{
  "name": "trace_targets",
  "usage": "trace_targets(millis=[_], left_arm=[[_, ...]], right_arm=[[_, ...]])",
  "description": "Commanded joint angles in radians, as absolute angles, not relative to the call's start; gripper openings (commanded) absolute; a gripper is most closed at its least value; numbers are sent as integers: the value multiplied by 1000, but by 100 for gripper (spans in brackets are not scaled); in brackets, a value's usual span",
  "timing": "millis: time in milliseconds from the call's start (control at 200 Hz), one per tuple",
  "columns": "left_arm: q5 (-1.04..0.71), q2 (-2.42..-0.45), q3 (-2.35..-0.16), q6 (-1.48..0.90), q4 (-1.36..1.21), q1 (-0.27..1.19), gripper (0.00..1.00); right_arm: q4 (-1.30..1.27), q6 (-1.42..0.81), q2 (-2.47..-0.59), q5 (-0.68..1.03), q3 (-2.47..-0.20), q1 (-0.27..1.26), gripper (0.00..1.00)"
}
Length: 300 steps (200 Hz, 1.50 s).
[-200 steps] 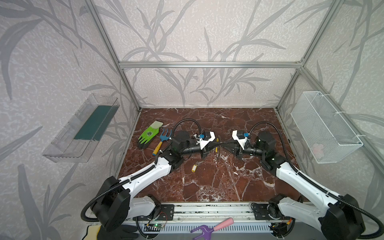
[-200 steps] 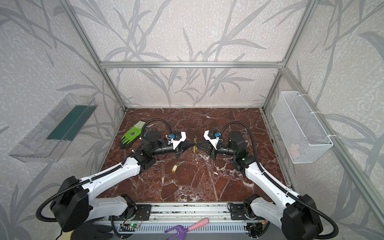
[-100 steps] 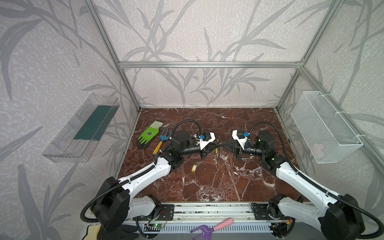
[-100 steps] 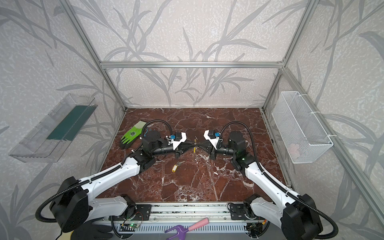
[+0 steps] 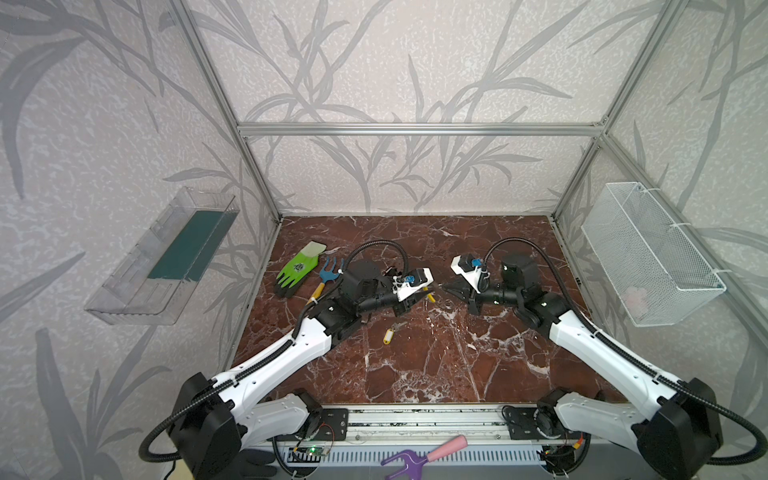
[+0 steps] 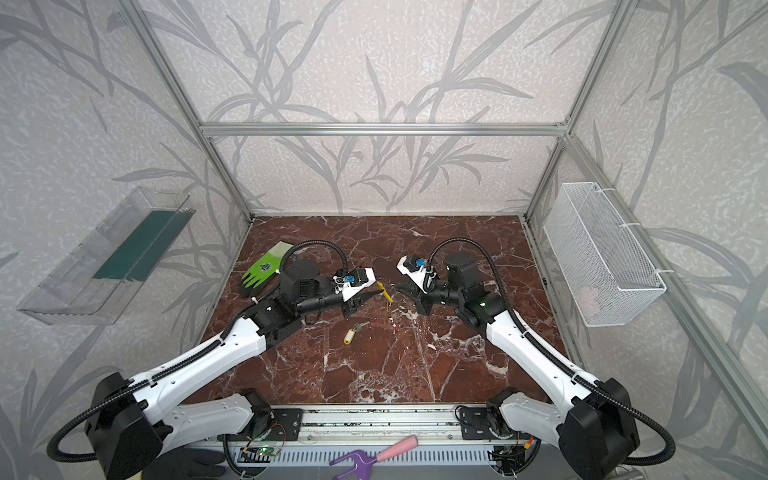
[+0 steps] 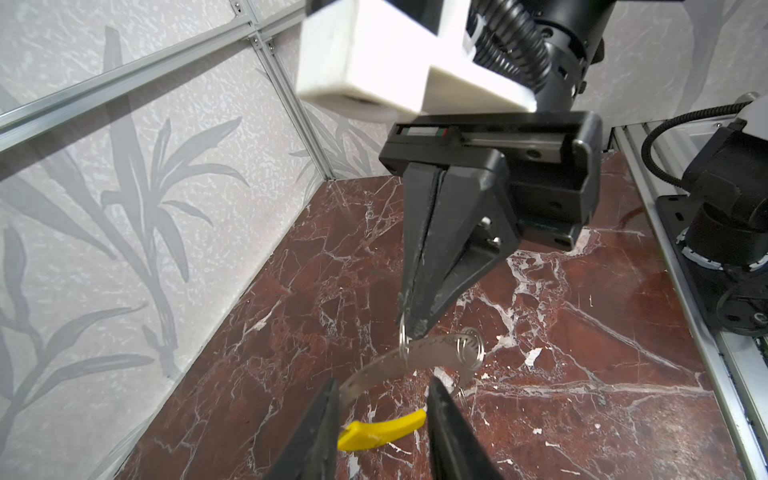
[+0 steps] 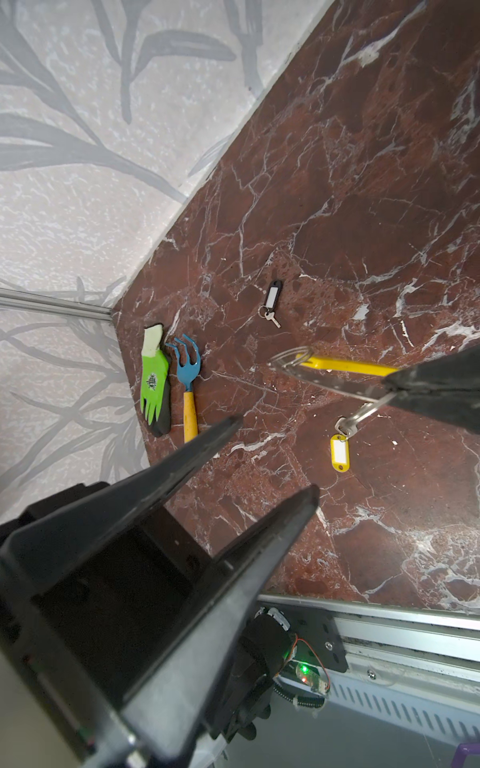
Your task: Put the keys on the keyring
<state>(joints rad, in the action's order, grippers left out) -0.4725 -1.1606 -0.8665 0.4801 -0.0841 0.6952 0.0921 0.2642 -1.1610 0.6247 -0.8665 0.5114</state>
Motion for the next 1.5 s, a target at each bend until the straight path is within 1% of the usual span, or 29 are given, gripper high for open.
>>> trace_targets(millis=[0, 315, 415, 565, 845, 935, 1010, 1080, 1179, 1259, 1384, 1494], left_arm=[[-439, -1186, -912, 537, -28, 712, 37], [-436, -1248, -957, 532, -2, 728, 36], [-433, -1261, -962, 531, -3, 729, 32], [-425, -1278, -969, 534, 1, 729, 28], [-433, -1289, -976, 519, -11, 729, 10], [-438, -1291, -975, 515, -14, 729, 0], [-445, -1288, -972, 504, -23, 728, 0], [-458, -1281, -963, 486, -44, 724, 0], [-516, -1267, -943, 450, -86, 704, 0], [-569, -1252, -917, 416, -147, 690, 0], [-636, -1244, -882, 358, -233, 674, 0], [-692, -1244, -858, 308, -302, 663, 0]], right_arm=[[155, 298, -1167, 586, -912, 529, 0], [166, 302, -1172, 573, -931, 553, 0], [164, 303, -1176, 574, -933, 558, 0], [166, 305, -1180, 576, -940, 564, 0], [167, 318, -1189, 578, -945, 572, 0], [156, 324, -1185, 584, -939, 573, 0], [131, 328, -1176, 571, -922, 571, 0], [96, 339, -1160, 553, -890, 567, 14], [16, 310, -1130, 561, -834, 538, 22], [-45, 281, -1109, 592, -796, 518, 23], [-113, 246, -1091, 654, -755, 499, 18], [-137, 230, -1090, 698, -743, 499, 16]])
